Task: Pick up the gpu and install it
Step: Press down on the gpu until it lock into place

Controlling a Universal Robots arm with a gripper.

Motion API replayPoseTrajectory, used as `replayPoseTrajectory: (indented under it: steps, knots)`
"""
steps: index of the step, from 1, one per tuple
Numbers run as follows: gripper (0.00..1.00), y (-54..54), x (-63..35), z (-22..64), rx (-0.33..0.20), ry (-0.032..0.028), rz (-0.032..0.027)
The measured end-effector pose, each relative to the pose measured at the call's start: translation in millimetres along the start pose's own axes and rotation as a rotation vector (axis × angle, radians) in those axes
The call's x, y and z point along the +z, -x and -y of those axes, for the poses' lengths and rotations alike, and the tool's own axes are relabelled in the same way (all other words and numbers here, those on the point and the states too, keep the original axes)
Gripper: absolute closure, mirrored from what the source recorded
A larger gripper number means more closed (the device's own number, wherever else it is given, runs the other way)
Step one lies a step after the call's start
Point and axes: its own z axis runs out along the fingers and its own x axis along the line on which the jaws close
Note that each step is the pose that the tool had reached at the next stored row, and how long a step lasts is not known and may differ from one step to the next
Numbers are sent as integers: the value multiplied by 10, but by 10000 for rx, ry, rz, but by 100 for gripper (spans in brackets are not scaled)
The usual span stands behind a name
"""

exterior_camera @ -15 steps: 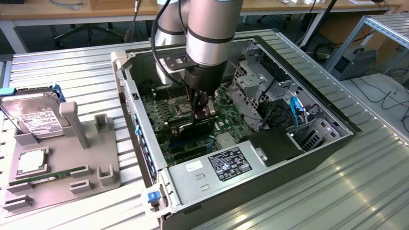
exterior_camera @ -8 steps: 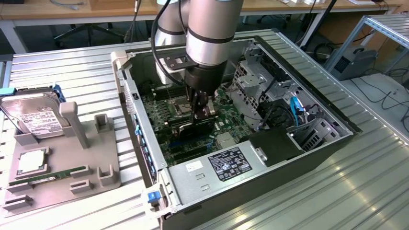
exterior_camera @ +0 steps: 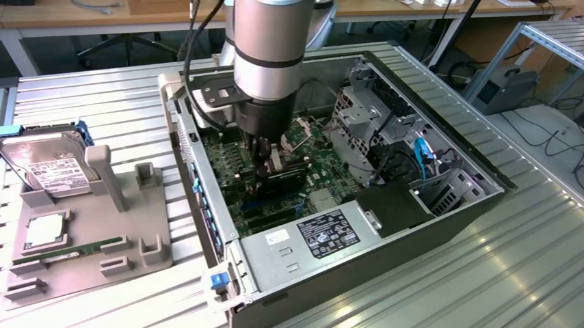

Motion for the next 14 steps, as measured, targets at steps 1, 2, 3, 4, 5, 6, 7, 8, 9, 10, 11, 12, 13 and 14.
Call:
replayPoseTrajectory:
  steps: [1,2,3,4,5,6,7,8,9,10,11,12,13,14]
  knots:
    - [89,1,10,-95,0,0,0]
    - [89,1,34,-107,0,4,-5]
    - [89,2,60,-105,-1,3,-2]
    - [89,2,31,-74,-3,-1,2]
    - [89,0,22,85,-5,33,1]
    - [89,0,21,281,-6,112,1]
    - [89,-1,21,319,-6,130,1]
    - [89,-1,21,360,-6,148,0]
    - [89,-1,20,402,-8,165,0]
    - [89,-1,21,442,-8,181,2]
    - [89,-1,18,501,-8,201,1]
    - [89,-2,11,541,-9,212,0]
    - [89,-3,-1,582,-9,225,0]
    - [89,-3,-14,592,-9,226,1]
